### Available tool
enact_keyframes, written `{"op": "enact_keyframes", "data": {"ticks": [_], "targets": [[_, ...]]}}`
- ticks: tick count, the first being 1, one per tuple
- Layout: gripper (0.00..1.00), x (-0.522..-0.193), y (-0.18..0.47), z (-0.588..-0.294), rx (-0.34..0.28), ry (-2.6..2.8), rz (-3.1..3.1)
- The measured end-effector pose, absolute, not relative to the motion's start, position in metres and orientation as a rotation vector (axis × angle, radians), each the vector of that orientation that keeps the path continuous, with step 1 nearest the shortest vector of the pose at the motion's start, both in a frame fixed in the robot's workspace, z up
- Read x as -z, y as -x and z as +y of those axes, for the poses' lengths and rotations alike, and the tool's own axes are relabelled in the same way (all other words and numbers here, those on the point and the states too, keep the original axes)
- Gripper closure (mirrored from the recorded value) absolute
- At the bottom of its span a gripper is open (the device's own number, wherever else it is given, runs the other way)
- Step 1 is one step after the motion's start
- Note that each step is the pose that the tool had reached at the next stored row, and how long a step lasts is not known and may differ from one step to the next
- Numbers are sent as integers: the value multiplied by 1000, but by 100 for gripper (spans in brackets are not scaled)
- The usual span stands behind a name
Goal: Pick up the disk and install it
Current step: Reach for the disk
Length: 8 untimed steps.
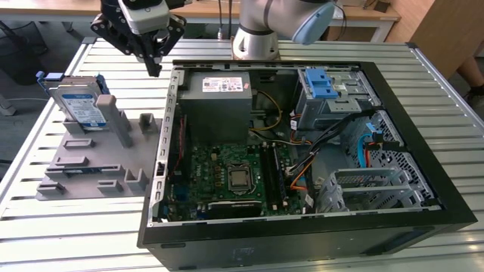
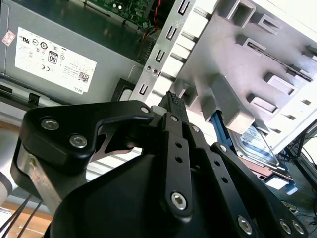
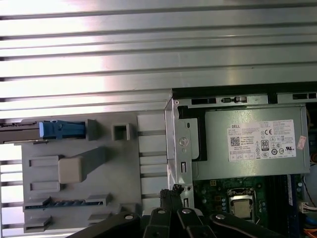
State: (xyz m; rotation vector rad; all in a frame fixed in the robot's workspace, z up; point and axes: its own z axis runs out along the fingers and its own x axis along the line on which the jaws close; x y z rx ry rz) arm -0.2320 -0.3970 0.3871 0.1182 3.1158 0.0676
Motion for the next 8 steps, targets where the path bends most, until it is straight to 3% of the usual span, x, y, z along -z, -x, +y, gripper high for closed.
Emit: {"op": "enact_keyframes", "data": {"ticks": [8], "targets": [[89,-387,242,-396,-68,-118,3116]]}}
